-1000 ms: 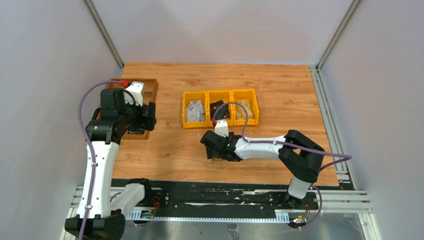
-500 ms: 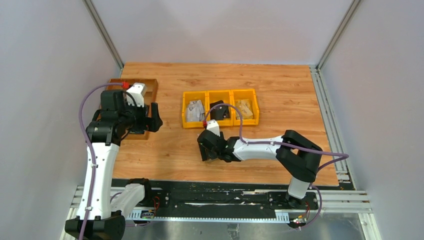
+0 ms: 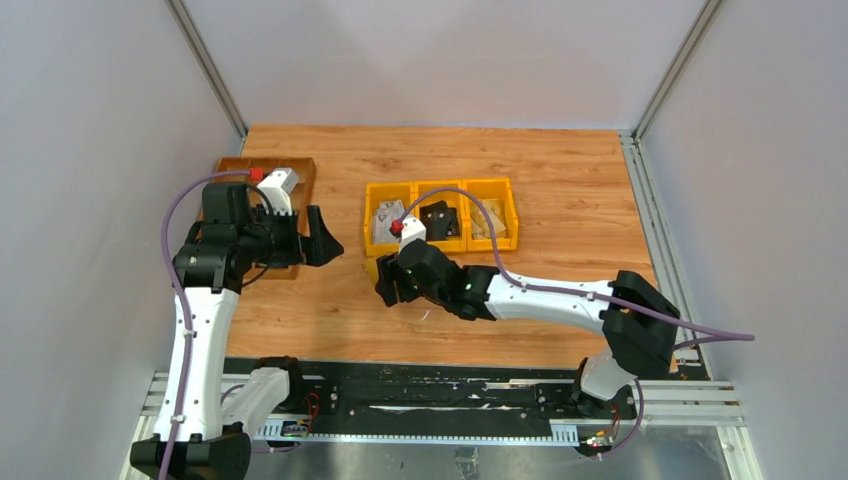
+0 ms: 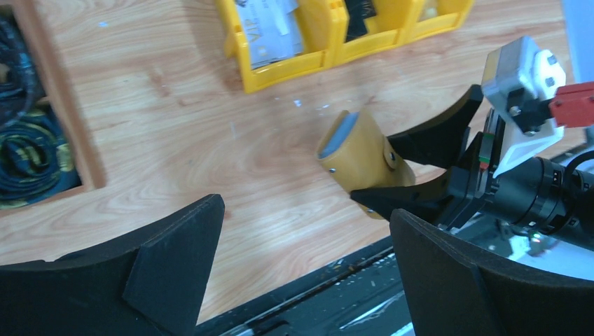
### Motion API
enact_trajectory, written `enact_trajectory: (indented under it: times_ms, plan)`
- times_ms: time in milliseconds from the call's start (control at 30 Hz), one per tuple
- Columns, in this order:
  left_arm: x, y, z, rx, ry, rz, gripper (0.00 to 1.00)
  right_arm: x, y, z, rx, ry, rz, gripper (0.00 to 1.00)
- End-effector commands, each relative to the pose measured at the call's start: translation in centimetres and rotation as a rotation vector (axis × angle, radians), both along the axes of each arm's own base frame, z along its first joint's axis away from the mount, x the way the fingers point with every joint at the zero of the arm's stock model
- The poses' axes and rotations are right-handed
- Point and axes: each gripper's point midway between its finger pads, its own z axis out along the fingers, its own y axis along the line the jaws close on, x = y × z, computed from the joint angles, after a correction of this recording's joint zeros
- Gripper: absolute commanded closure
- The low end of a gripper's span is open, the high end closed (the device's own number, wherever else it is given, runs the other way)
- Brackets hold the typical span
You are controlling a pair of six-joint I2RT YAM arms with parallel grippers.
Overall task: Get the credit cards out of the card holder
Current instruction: Pick up the card holder from the center of the board.
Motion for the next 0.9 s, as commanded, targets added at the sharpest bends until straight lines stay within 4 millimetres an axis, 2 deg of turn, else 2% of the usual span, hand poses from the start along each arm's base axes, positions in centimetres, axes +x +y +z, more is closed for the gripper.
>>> enact_trajectory:
  times_ms: [0,133,300,467,600,767,867]
  plan:
    - [-1.9,-2.1,2.7,-0.125,-0.048,-0.069,0.00,0.5,2.4,8.3,0.183,-0.139,0.058,0.40]
    - [-2.8,-2.9,3.7,-0.184,-0.047,-0.084,0.01,0.4,3.2,12.5,0.250,-0.203,0.088,0.40]
    - [-3.4,-4.0,4.0,-0.268,0.011,-0.100,0.05,-0.1,4.1,15.3,0.285,-0.261,0.117,0.40]
    - [-3.7,-4.1,4.7,-0.283,0.000,-0.102,0.14,-0.9,5.3,16.6,0.303,-0.285,0.149,0.39]
    - [-3.9,-4.3,5.1,-0.296,-0.001,-0.111,0.33,-1.5,5.9,17.3,0.322,-0.295,0.163,0.39]
    - [-3.6,-4.0,5.3,-0.273,-0.022,-0.103,0.49,-2.3,6.6,18.0,0.349,-0.297,0.184,0.39]
    - [-3.6,-4.0,5.5,-0.273,-0.019,-0.107,0.50,-2.7,6.9,18.2,0.370,-0.290,0.195,0.39]
